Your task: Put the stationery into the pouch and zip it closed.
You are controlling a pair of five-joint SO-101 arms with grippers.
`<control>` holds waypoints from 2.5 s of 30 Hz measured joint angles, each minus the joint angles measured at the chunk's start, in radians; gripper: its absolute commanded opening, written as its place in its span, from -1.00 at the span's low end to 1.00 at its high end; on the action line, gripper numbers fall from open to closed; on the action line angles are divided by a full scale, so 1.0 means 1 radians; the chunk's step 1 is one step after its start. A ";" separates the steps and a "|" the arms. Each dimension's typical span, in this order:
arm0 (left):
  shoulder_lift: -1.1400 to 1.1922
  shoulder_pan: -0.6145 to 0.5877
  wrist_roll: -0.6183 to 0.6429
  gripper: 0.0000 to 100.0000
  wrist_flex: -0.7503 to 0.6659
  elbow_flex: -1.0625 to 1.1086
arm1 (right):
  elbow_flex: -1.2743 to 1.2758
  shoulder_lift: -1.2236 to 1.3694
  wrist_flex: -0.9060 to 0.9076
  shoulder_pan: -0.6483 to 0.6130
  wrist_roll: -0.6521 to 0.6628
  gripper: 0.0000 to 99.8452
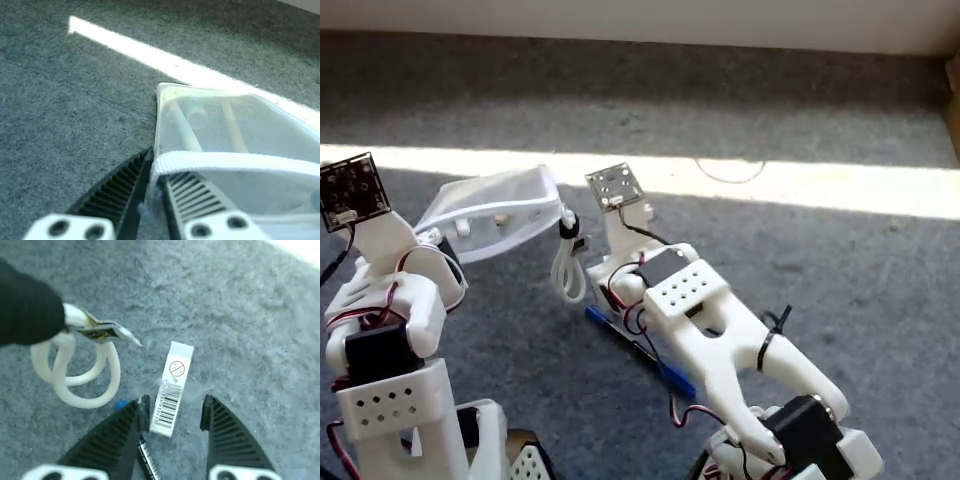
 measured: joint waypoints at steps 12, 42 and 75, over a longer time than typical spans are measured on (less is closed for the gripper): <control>0.000 0.000 0.000 -0.98 0.000 0.000 | 0.000 0.130 -0.077 0.000 0.000 -0.66; 0.000 0.000 0.000 -0.98 0.000 0.000 | -0.002 0.209 -0.110 0.048 0.087 -0.99; 0.000 0.000 0.000 -0.98 0.000 0.000 | -0.342 0.362 0.282 0.164 0.163 -0.80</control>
